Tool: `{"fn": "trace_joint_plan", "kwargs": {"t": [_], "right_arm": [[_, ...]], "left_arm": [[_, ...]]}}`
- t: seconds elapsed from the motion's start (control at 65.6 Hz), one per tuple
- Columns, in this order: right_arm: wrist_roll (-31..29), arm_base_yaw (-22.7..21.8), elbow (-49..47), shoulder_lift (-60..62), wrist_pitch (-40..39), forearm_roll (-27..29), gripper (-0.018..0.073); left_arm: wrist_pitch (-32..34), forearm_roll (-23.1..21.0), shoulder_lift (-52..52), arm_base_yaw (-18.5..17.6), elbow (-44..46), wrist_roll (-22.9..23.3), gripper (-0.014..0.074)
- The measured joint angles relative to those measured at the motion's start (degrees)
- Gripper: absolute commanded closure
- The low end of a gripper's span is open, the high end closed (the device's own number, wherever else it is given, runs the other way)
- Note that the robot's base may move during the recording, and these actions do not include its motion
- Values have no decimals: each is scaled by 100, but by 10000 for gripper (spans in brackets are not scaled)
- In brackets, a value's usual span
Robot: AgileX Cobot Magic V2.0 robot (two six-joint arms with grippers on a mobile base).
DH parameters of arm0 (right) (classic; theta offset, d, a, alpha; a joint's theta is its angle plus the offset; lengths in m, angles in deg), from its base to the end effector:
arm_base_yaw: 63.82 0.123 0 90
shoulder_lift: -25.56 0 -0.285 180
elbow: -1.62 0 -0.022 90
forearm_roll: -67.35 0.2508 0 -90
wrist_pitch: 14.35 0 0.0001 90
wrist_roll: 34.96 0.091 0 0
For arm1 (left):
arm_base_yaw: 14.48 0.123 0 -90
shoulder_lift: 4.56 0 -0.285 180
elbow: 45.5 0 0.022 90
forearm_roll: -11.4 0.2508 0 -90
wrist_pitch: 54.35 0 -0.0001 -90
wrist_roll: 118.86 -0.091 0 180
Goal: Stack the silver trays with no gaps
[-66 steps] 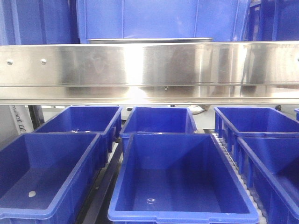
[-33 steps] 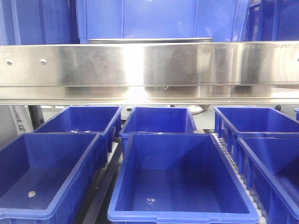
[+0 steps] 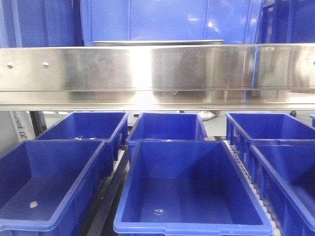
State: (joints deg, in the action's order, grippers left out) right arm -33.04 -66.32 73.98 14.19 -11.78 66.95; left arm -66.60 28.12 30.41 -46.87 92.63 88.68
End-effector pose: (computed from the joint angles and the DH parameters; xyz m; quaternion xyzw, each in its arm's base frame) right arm 0.0583 -0.0026 0.2342 0.0241 0.6835 -0.0063 0.7295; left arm 0.0844 -0.0470 0.3670 0.1070 0.6901 -0.2457 0.6723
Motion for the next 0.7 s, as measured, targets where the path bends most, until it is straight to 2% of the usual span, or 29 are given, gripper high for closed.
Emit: {"fn": "trace_joint_plan", "kwargs": {"t": [0.229,0.701], "right_arm": [[-37,0,463,317,28,39,577],[-37,0,487,326,280,39,577]], "left_arm": [[1,0,-11,0,-10,0,604],[1,0,-11,0,-10,0,604]]}}
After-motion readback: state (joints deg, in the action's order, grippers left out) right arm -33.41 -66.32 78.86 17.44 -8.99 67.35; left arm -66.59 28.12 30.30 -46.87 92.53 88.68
